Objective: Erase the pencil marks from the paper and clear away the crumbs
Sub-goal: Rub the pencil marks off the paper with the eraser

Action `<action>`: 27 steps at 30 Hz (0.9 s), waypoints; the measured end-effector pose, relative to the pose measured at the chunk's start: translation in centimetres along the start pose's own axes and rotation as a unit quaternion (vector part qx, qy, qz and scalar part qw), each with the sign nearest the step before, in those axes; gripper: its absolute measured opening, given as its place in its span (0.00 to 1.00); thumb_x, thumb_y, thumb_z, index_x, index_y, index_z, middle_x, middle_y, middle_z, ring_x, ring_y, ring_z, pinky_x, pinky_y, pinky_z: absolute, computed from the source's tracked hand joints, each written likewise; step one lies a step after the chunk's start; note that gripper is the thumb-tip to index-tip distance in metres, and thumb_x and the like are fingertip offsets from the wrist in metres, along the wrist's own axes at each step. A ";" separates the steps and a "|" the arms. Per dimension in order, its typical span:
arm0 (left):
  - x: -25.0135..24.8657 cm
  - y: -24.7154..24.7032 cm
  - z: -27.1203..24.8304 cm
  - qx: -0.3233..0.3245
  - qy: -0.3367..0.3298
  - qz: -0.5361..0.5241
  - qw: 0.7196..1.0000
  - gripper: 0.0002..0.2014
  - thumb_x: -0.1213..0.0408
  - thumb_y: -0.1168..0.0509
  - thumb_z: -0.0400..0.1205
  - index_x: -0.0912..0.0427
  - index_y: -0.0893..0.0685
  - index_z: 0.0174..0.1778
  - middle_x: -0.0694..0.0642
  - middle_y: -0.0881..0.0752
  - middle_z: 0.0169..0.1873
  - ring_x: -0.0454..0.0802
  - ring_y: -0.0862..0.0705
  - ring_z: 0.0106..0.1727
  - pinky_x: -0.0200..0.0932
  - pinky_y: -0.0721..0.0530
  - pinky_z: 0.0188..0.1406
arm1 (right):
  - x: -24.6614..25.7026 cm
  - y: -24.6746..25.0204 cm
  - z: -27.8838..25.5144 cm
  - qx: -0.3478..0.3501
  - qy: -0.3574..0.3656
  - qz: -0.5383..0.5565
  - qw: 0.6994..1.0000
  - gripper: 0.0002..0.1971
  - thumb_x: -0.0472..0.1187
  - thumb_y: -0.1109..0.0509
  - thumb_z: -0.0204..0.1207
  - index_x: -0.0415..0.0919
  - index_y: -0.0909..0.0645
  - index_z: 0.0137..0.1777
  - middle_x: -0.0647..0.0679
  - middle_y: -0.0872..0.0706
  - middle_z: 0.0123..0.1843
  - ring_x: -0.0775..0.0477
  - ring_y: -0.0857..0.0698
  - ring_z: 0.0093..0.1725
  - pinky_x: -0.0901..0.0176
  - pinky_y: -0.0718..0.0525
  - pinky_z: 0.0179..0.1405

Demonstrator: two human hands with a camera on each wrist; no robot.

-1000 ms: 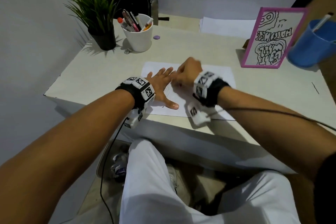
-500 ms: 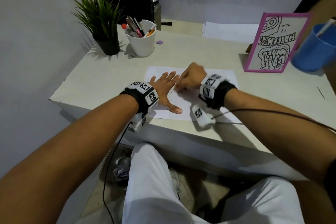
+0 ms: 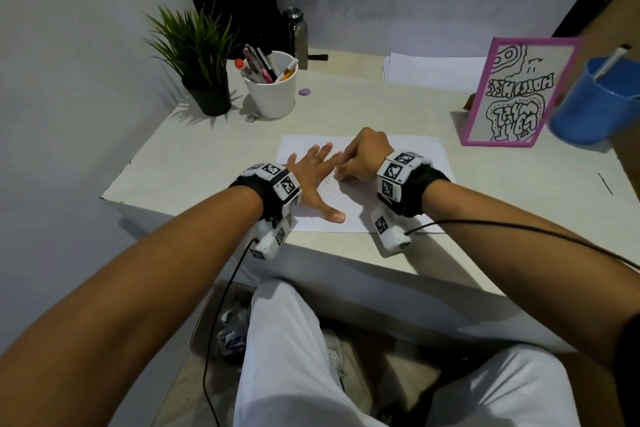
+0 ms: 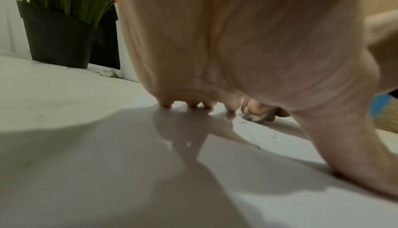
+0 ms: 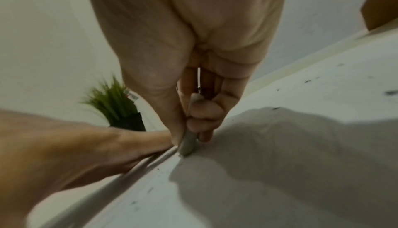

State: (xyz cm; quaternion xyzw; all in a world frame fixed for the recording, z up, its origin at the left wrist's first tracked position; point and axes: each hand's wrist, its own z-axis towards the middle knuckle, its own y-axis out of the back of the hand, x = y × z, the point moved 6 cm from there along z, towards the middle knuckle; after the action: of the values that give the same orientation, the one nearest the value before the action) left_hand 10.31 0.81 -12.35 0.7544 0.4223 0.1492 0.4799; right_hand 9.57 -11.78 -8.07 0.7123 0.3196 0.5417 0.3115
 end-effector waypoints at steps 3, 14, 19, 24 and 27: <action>0.3 0.4 -0.6 0.008 0.011 0.020 1.000 0.63 0.26 0.31 0.64 0.41 0.66 0.84 0.53 0.69 0.84 0.58 0.67 0.85 0.70 0.59 0.80 | -0.3 1.5 0.9 -0.009 -0.017 0.003 1.000 0.12 0.39 0.13 0.59 0.39 0.06 0.43 0.44 0.07 0.40 0.49 0.09 0.43 0.63 0.16 0.38; 0.6 -0.3 -0.5 -0.001 0.024 0.025 0.999 0.63 0.24 0.34 0.64 0.42 0.68 0.84 0.53 0.71 0.83 0.58 0.69 0.84 0.67 0.62 0.80 | -0.8 1.4 -0.9 -0.001 0.037 0.006 0.999 0.07 0.41 0.15 0.61 0.44 0.05 0.39 0.50 0.07 0.36 0.58 0.11 0.39 0.66 0.14 0.41; 0.7 -0.4 -0.4 0.004 0.025 0.024 0.999 0.64 0.23 0.34 0.63 0.41 0.69 0.83 0.53 0.72 0.83 0.58 0.70 0.84 0.68 0.62 0.80 | 0.0 -1.3 -3.2 0.058 0.091 -0.026 0.994 0.05 0.41 0.17 0.62 0.45 0.05 0.39 0.52 0.07 0.35 0.60 0.12 0.38 0.71 0.17 0.40; 0.7 -0.4 -0.4 -0.001 0.028 0.022 0.999 0.65 0.22 0.35 0.62 0.43 0.70 0.83 0.52 0.72 0.83 0.56 0.69 0.84 0.67 0.61 0.80 | -1.2 1.6 -0.4 -0.022 0.037 0.015 0.999 0.07 0.41 0.15 0.61 0.44 0.05 0.40 0.50 0.07 0.37 0.58 0.11 0.38 0.75 0.20 0.32; 0.9 -0.5 -0.3 -0.010 0.028 0.021 0.999 0.68 0.22 0.34 0.62 0.48 0.70 0.84 0.51 0.71 0.83 0.55 0.69 0.84 0.66 0.61 0.80 | 0.1 -0.9 -2.0 0.038 0.081 -0.034 0.995 0.05 0.40 0.17 0.62 0.45 0.05 0.39 0.52 0.09 0.33 0.62 0.15 0.33 0.73 0.19 0.33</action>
State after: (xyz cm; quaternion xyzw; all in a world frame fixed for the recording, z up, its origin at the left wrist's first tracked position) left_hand 10.42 1.78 -12.81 0.7540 0.4182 0.1848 0.4717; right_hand 7.50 -11.01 -8.29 0.6659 0.3880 0.5743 0.2759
